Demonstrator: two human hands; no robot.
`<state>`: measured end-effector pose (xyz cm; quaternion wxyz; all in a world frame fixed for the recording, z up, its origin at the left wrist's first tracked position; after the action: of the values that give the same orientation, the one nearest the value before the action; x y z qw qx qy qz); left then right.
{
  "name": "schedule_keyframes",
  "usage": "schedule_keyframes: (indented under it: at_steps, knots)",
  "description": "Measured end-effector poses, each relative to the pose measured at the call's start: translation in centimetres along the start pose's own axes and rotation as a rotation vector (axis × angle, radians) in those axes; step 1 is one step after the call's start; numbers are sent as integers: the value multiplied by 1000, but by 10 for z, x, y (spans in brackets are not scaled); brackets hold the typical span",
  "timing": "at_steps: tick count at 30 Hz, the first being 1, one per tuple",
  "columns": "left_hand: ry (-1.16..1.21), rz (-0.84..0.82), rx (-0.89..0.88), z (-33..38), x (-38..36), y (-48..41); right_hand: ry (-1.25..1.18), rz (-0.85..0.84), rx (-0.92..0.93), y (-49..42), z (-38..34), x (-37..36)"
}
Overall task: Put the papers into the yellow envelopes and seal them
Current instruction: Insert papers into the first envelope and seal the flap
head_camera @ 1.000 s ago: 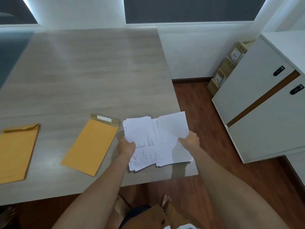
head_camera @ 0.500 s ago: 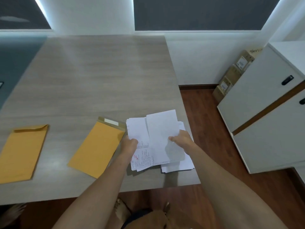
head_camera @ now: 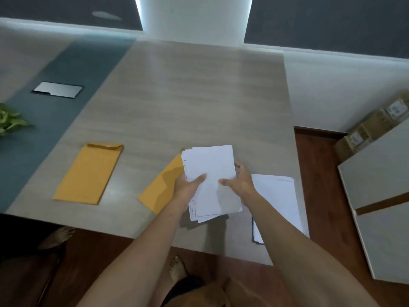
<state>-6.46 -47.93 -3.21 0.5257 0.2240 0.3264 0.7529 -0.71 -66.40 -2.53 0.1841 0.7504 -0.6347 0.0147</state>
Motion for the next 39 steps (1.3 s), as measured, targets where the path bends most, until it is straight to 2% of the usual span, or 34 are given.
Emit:
schedule_keyframes:
  at_steps: [5,9,13,16,20,25,27,30,32,39]
  knots:
    - [42,70,38,-1,41,-10,45,-113,66,-10,-14,-48]
    - [195,104,63,8,72,-23,66,-143,67,-19,-17,-75]
    - [352,134,89,19,97,-38,-249,-124,-99,-15,-7,-88]
    - [442,66,92,29,99,-47,-534,-128,-174,-7,-5,-107]
    - [453,-53,121,37,92,-52,-702,46,-157,-9,-10,-119]
    - [434,-124,90,51,120,-65,-489,72,-34,-18,-10,-93]
    - [315,-105,42,60,135,-67,-387,89,9,-21,-5,-82]
    - [-75,-98,-19,69,139,-65,-261,79,47,-24,-1,-70]
    - [-242,-79,-4,68,132,-62,-198,50,54,-26,-2,-68]
    - [-369,11,-9,46,128,-49,-119,44,111,-18,-3,-64]
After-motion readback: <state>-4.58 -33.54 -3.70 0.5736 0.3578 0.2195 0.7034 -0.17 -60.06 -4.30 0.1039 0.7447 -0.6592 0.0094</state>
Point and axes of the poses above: each hand's wrist, its own y-axis away from the middle knuckle, its own x-axis out of the back of the hand, z = x × y, the point moved 5 cm from there along -y, towards the middle knuckle, and after that the axes turned 15 degrees about x, right-handed, at the moved point
